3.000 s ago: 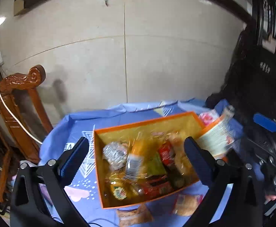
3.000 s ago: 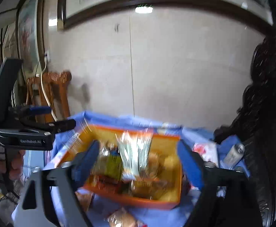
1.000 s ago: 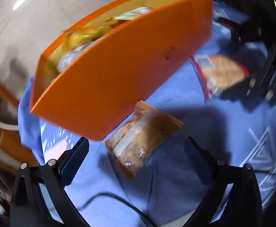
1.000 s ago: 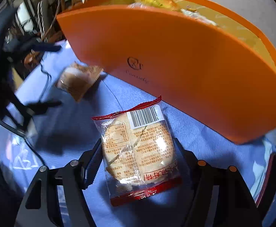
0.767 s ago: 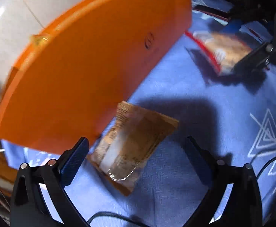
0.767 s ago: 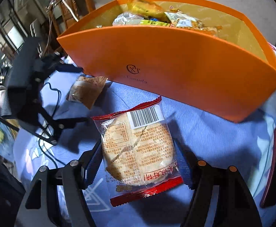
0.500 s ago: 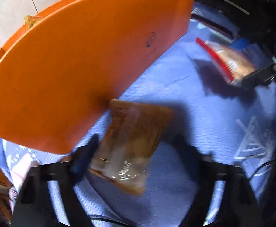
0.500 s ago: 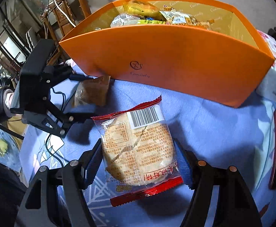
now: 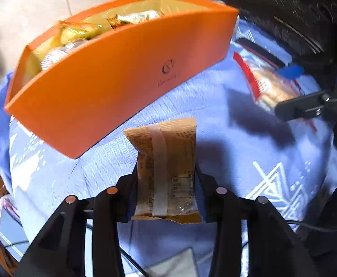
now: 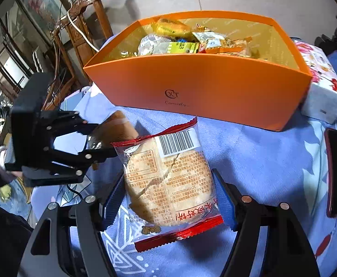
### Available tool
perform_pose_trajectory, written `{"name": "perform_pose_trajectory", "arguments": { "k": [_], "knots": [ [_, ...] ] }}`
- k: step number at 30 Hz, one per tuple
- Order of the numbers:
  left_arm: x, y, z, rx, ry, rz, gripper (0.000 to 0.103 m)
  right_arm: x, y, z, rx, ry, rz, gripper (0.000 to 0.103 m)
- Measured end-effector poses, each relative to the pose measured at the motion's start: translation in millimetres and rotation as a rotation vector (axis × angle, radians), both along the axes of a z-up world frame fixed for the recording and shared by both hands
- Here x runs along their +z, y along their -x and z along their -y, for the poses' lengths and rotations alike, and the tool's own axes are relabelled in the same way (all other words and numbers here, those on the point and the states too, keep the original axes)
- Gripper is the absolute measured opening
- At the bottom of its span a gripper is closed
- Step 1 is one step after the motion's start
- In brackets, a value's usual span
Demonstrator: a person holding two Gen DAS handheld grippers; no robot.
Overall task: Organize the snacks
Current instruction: 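Lift both bags over the orange box and open both tools to drop them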
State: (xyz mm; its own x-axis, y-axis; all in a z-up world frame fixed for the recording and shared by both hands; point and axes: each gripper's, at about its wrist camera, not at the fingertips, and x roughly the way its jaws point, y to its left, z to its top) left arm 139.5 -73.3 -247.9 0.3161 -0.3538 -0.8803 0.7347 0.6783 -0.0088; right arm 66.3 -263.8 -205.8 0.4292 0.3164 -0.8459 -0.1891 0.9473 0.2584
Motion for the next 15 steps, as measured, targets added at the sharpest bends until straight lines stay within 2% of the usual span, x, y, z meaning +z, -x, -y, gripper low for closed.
{"name": "perform_pose_trajectory", "arguments": {
  "k": [8, 15],
  "knots": [
    [41.1, 23.6, -9.0, 0.074, 0.044, 0.054, 0.04, 16.7, 27.2, 0.6, -0.031, -0.001, 0.057, 0.072],
    [91.1, 39.8, -13.6, 0.114, 0.065, 0.143, 0.04, 43.1, 46.9, 9.0, -0.081, -0.016, 0.142, 0.072]
  ]
}}
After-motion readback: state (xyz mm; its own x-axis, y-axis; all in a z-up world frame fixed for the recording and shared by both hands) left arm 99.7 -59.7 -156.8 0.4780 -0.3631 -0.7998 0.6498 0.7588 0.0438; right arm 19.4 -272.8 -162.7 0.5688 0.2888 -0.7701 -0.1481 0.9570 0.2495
